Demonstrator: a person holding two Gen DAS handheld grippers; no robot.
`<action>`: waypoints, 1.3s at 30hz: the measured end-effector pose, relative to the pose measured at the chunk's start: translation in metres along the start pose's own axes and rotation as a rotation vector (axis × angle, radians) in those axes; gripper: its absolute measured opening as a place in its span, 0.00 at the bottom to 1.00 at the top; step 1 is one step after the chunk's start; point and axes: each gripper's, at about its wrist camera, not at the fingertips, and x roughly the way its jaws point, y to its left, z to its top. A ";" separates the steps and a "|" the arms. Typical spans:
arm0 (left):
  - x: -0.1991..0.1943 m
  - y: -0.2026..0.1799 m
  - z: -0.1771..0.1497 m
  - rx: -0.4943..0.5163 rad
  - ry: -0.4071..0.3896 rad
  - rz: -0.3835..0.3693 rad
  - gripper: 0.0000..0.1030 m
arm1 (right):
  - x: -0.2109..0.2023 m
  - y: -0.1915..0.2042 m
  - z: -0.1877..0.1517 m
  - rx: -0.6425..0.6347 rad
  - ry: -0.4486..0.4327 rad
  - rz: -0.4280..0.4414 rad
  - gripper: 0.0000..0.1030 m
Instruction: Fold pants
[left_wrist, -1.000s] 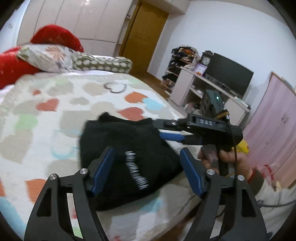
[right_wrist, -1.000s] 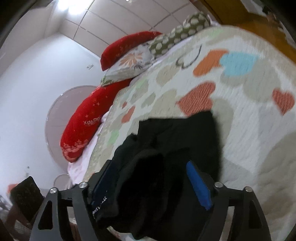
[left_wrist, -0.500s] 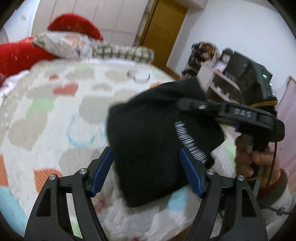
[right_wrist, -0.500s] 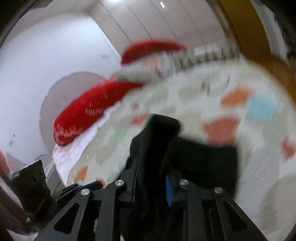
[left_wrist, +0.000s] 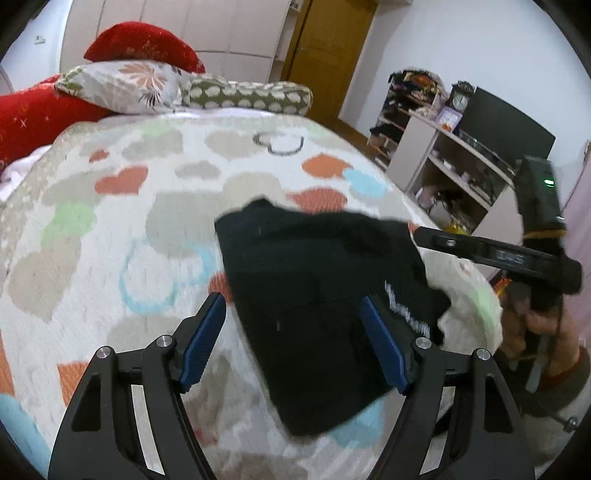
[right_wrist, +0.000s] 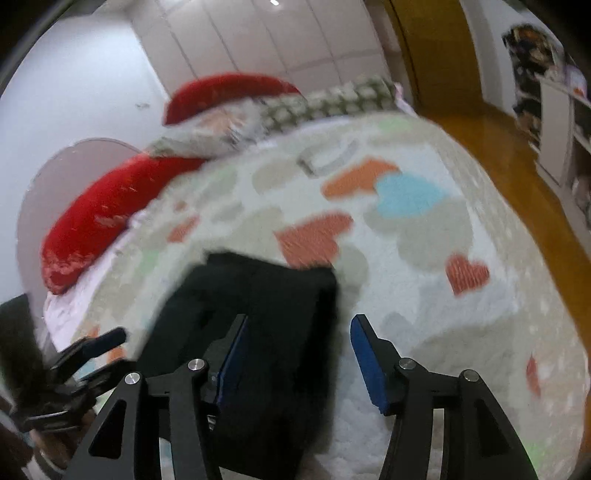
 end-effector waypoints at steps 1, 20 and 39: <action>0.003 -0.001 0.005 0.000 0.002 0.013 0.74 | -0.003 0.007 0.004 -0.008 -0.023 0.033 0.53; 0.044 -0.012 -0.020 -0.025 0.096 0.057 0.81 | 0.104 0.036 0.026 -0.132 0.119 -0.052 0.42; 0.032 -0.024 -0.023 -0.019 0.106 0.122 0.81 | 0.022 0.005 -0.055 -0.110 0.147 -0.133 0.47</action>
